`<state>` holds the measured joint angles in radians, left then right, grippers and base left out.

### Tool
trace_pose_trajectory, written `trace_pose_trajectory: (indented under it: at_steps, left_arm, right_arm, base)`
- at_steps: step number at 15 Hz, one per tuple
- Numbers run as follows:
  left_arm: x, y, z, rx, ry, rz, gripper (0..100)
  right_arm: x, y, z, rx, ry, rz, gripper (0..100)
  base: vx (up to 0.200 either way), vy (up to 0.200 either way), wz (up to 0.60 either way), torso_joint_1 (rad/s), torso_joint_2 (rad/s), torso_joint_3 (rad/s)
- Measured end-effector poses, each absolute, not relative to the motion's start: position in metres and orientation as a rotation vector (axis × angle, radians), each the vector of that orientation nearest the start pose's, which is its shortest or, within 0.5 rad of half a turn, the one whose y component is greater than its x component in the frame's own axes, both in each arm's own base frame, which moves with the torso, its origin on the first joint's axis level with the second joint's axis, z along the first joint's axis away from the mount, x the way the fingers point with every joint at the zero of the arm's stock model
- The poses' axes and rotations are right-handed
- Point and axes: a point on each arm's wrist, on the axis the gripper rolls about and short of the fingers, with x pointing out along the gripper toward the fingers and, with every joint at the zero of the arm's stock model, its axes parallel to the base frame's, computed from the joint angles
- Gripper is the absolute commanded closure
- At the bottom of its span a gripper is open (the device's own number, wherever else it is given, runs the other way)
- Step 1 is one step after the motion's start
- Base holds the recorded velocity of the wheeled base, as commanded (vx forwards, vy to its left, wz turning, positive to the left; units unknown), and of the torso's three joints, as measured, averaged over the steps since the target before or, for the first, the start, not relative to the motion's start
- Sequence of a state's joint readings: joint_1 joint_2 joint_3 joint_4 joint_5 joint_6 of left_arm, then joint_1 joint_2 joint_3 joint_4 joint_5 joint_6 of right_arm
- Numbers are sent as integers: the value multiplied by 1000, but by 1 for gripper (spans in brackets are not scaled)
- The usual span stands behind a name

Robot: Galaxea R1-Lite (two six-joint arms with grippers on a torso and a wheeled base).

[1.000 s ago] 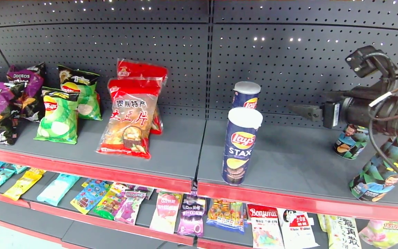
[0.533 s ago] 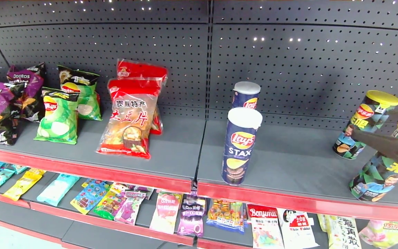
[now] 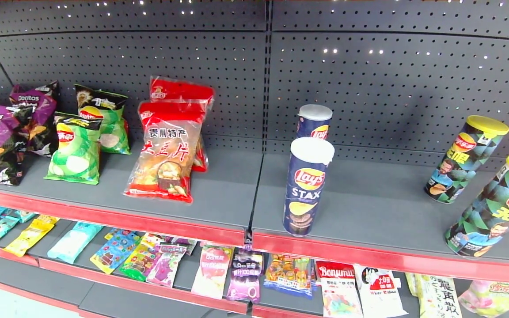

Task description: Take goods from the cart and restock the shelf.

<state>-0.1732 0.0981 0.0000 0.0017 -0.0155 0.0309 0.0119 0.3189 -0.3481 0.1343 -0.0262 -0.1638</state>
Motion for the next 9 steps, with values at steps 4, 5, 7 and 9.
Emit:
trace_pose_trajectory:
  at_steps: [4, 5, 7, 9]
  left_arm:
    - [-15, 2, 77, 39, 96, -190, 0]
    - [-15, 2, 77, 39, 97, -190, 0]
    - [-15, 2, 77, 39, 96, -190, 0]
    - [-15, 2, 77, 39, 97, -190, 0]
  right_arm:
    - [-27, -1, 131, -113, 51, -3, 0]
    - [-28, -1, 118, -115, 48, -7, 0]
    - [-26, -1, 100, -113, -10, -23, 0]
    - [-25, -1, 89, -74, -15, -29, 0]
  base:
    - [0, 0, 0, 0, 0, 0]
    - [0, 0, 0, 0, 0, 0]
    - [0, 0, 0, 0, 0, 0]
    - [0, 0, 0, 0, 0, 0]
